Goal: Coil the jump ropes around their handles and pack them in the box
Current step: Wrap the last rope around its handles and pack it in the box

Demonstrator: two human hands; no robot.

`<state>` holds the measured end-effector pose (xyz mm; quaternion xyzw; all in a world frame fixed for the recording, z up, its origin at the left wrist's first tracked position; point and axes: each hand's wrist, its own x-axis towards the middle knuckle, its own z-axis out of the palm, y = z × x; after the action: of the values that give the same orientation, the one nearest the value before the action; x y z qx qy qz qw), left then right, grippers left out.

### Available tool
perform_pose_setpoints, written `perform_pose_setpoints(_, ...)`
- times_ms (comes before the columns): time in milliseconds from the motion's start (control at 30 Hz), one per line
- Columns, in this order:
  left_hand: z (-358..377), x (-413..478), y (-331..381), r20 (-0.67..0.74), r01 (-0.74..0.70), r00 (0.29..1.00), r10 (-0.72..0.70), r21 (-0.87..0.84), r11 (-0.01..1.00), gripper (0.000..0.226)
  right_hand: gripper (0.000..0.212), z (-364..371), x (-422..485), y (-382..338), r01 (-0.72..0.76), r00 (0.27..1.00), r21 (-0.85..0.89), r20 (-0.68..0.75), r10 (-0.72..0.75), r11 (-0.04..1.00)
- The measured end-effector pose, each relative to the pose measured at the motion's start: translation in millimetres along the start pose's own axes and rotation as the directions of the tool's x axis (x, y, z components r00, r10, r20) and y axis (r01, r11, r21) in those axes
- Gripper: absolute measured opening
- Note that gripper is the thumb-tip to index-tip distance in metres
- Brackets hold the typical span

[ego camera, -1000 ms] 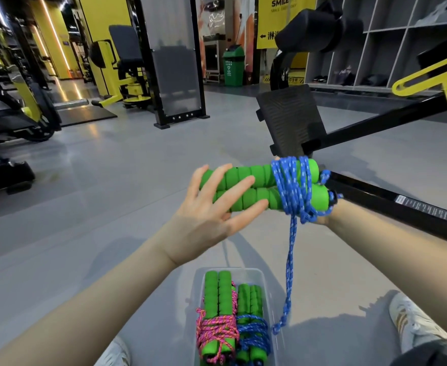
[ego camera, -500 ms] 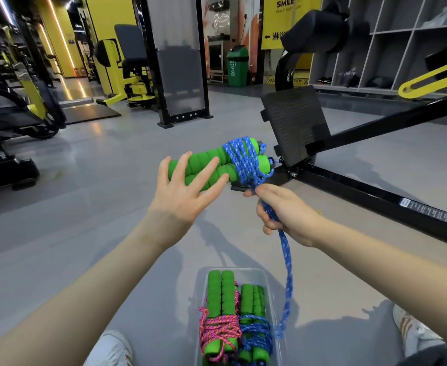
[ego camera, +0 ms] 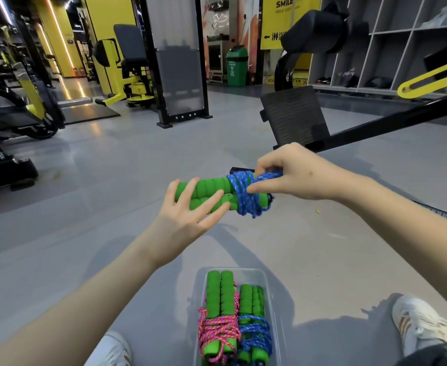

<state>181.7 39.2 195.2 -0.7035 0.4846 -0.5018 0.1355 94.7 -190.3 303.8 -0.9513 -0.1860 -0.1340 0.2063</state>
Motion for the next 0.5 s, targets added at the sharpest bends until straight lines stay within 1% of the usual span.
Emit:
perform_pose_setpoints(100, -4, 8, 12, -0.031, -0.117, 0.993, 0.116, -0.031, 0.993, 0.036, 0.033, -7, -2, 5, 0.035, 0.996, 0.170, -0.087, -0.020, 0.985)
perform_pose_setpoints(167, -6, 13, 22, -0.045, -0.195, 0.980, 0.192, -0.063, 0.979, 0.038, 0.044, -6, -4, 11, 0.044, 0.991, 0.205, -0.130, -0.018, 0.978)
perform_pose_setpoints(233, -10, 19, 30, -0.085, -0.222, 0.973, 0.214, -0.101, 0.970, 0.039, 0.051, -1, -4, 20, 0.027, 0.990, 0.251, -0.138, 0.008, 0.968)
perform_pose_setpoints(333, -18, 30, 39, -0.154, -0.212, 0.970, 0.189, -0.148, 0.966, 0.035, 0.049, 3, -5, 38, -0.063, 0.986, 0.396, -0.116, 0.118, 0.916)
perform_pose_setpoints(400, -21, 35, 40, -0.183, -0.204, 0.967, 0.175, -0.152, 0.967, 0.034, 0.046, 10, -9, 51, -0.155, 0.974, 0.500, -0.065, 0.215, 0.852)
perform_pose_setpoints(433, -22, 37, 39, -0.194, -0.198, 0.967, 0.167, -0.151, 0.969, 0.034, 0.044, 12, -9, 56, -0.182, 0.970, 0.574, -0.029, 0.242, 0.798)
perform_pose_setpoints(500, -22, 39, 37, -0.200, -0.182, 0.968, 0.151, -0.146, 0.972, 0.034, 0.038, 15, -9, 61, -0.221, 0.959, 0.734, 0.045, 0.279, 0.642)
